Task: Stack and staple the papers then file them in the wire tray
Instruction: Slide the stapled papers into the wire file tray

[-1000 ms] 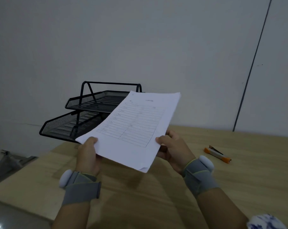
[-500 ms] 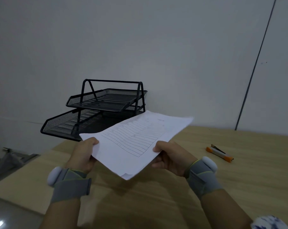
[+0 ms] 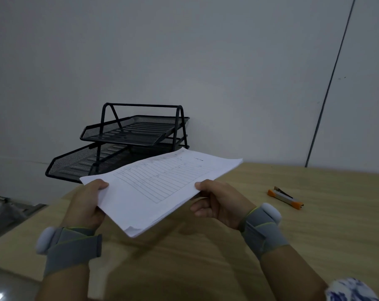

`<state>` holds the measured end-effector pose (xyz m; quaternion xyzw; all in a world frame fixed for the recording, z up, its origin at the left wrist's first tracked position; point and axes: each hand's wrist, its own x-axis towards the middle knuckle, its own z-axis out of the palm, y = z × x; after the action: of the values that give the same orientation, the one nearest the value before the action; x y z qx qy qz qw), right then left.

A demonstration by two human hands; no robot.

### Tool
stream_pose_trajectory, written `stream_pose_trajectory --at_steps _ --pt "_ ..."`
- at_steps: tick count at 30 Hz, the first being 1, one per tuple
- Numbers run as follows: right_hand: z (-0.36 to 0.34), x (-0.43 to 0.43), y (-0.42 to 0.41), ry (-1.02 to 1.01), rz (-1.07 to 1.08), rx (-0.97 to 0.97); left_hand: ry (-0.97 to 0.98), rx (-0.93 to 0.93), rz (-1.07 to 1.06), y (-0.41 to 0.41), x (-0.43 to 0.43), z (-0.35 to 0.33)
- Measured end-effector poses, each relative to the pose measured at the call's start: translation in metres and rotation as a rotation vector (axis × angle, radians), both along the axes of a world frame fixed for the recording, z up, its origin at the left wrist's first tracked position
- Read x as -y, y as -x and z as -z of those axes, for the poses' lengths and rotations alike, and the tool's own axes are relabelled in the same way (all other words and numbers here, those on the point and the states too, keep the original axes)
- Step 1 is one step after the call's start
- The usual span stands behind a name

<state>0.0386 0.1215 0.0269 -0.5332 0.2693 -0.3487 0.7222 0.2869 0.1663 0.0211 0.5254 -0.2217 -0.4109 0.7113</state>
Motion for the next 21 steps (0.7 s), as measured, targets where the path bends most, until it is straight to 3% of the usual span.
stream_pose_trajectory --at_steps 9,21 --pt "-0.005 0.000 -0.002 0.043 -0.029 -0.009 -0.041 0.052 -0.001 -0.010 -0.017 -0.002" --pt "-0.001 0.010 0.000 -0.056 0.165 0.000 -0.063 0.080 -0.028 -0.026 -0.027 -0.002"
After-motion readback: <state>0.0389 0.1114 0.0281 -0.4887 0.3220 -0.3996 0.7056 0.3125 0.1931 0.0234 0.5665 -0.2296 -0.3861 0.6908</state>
